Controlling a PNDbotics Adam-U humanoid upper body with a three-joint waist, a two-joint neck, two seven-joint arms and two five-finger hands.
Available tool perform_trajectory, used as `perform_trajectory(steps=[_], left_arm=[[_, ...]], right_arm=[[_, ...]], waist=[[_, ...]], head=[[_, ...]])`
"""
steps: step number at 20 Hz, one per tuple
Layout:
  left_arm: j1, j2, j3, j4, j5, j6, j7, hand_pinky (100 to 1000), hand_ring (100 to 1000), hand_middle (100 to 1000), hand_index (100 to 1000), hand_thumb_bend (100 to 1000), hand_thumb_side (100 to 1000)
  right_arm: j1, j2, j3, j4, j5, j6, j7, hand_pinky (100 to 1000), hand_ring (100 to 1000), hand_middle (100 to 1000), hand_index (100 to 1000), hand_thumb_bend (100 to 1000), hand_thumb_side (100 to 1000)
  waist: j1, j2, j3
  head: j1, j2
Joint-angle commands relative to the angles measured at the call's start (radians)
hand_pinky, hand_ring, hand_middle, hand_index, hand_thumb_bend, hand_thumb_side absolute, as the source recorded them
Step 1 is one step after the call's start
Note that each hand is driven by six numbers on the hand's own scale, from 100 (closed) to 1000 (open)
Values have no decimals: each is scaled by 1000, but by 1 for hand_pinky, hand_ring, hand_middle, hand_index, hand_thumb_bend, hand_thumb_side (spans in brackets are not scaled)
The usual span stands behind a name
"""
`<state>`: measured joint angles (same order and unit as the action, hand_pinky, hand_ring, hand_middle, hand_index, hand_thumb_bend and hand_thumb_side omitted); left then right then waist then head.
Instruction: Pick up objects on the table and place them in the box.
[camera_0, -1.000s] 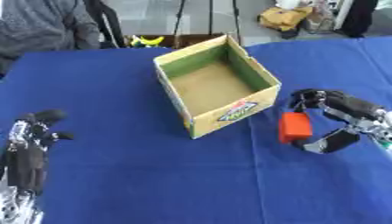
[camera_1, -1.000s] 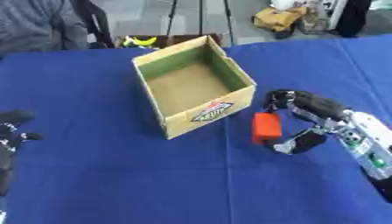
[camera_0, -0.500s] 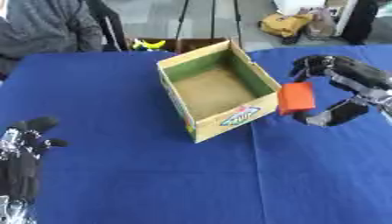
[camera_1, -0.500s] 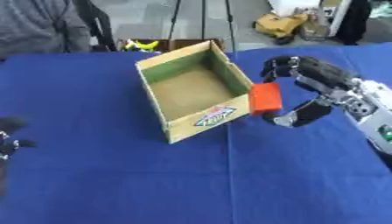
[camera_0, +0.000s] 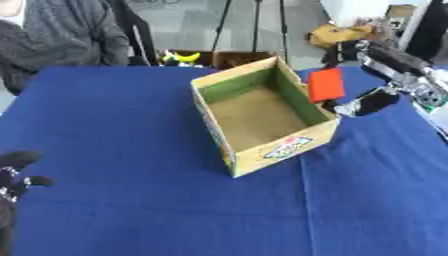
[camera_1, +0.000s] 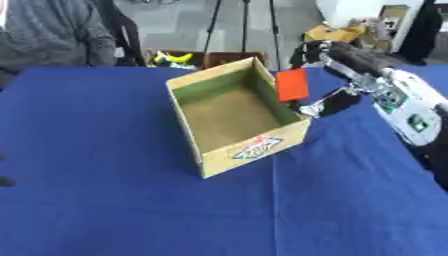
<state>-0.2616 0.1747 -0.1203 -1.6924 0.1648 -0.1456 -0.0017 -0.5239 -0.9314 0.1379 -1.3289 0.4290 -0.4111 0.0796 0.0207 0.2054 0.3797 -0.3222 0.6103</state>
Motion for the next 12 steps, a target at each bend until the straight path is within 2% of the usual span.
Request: perform_trajectory(steps=[1,3,6,8,10,11,12], left_arm=[[-26,-11,-16,-29,9,1,-19,546,816,642,700,100,986],[-33,-20,-28,-32,14,3,-31,546,816,642,700,100,988],[-38,-29,-40,-35,20,5,-47,546,817,642,700,100,991],[-39,-35,-44,-36,24,5,-52,546,817,642,700,100,992],[-41,-40,-46,-37,26,6,-55,546,817,642,700,100,994],[-42,-42,-47,-37,27,6,-57,546,817,642,700,100,994],[-43,-44,-48,-37,28,6,-58,546,817,642,700,100,994]], right_arm=[[-16,-50,-30,42,-8,0,-20,726,899,725,296,100,128],[-18,-50,-32,65,1,-4,-24,727,903,727,317,100,134],[-35,-39,-18,89,19,-20,-15,732,908,732,352,100,149],[-53,-27,-5,98,32,-34,0,734,912,737,409,100,163],[-70,-13,10,104,46,-50,20,741,918,747,489,138,189],[-77,-7,17,105,53,-59,33,750,926,760,592,205,268],[-83,0,25,103,59,-72,46,754,928,764,634,245,353]], waist=[[-5,-7,30],[-6,0,60],[-5,10,85],[-5,16,92],[-5,20,96],[-5,22,98],[-5,23,99]], head=[[-74,-33],[-109,-46],[-140,-58],[-152,-62],[-159,-62],[-161,-62],[-162,-61]])
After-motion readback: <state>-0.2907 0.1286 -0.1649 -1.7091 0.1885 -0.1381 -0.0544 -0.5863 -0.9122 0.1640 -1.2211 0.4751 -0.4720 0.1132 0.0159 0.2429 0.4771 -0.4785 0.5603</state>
